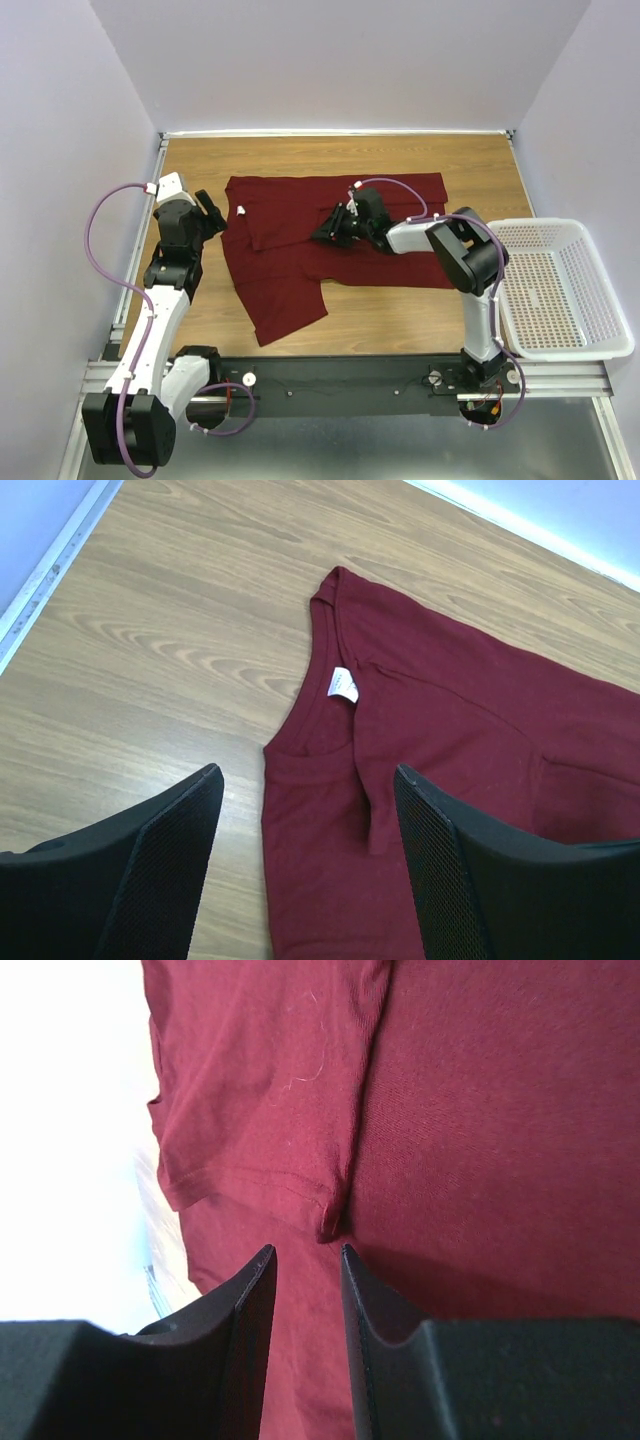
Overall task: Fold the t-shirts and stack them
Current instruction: Fold the tshirt
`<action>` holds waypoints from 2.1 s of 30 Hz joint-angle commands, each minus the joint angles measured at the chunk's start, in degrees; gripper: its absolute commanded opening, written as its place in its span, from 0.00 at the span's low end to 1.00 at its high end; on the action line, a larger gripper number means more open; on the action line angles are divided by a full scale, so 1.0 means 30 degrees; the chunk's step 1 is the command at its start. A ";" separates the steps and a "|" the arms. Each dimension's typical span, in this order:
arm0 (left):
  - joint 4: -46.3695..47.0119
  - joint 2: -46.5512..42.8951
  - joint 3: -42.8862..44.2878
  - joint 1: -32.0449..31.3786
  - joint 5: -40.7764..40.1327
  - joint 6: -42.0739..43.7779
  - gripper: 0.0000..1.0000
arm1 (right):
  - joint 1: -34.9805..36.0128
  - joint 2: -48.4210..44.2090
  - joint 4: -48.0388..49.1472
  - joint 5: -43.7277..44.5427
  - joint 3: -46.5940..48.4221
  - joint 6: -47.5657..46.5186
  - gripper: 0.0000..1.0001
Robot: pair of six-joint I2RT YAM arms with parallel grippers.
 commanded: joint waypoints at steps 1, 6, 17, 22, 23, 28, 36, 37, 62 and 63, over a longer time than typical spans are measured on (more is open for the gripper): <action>0.0743 0.0153 0.0177 -0.0074 0.0071 0.0291 0.76 | 0.0296 0.0761 0.0835 0.0850 0.0671 0.0650 0.38; 0.0860 0.0388 0.0176 -0.0045 0.0365 0.0291 0.76 | 0.0502 0.1377 0.0865 0.1084 0.1082 0.0855 0.38; 0.0948 0.0652 0.0206 -0.0074 0.0688 0.0291 0.76 | 0.0531 0.1200 0.0630 0.2083 0.0817 0.0797 0.36; 0.0948 0.0681 0.0206 -0.0074 0.0688 0.0350 0.76 | 0.0560 0.1056 0.0630 0.1817 0.0877 0.0710 0.21; 0.0919 0.0681 0.0177 -0.0074 0.0688 0.0350 0.76 | 0.0560 0.0707 0.0543 0.1962 0.0703 0.0622 0.19; 0.0890 0.0711 0.0147 -0.0074 0.0688 0.0379 0.76 | 0.0560 -0.0174 -0.1182 0.2373 0.1022 -0.0783 0.09; 0.0861 0.0974 0.0147 -0.0074 0.0688 0.0408 0.76 | 0.0531 -0.0820 -0.2738 0.2463 0.1344 -0.2835 0.09; 0.0860 0.1003 0.0176 -0.0074 0.0688 0.0437 0.76 | 0.0531 -0.0733 -0.3000 0.2403 0.1548 -0.3039 0.09; -0.0369 0.2205 0.0324 -0.0045 0.0396 0.0527 0.77 | 0.0531 -0.0966 -0.5989 0.2989 0.2810 -0.5736 0.31; -0.0428 0.2205 0.0265 -0.0045 0.0366 0.0381 0.77 | 0.0531 -0.1315 -0.6165 0.2989 0.2839 -0.5911 0.32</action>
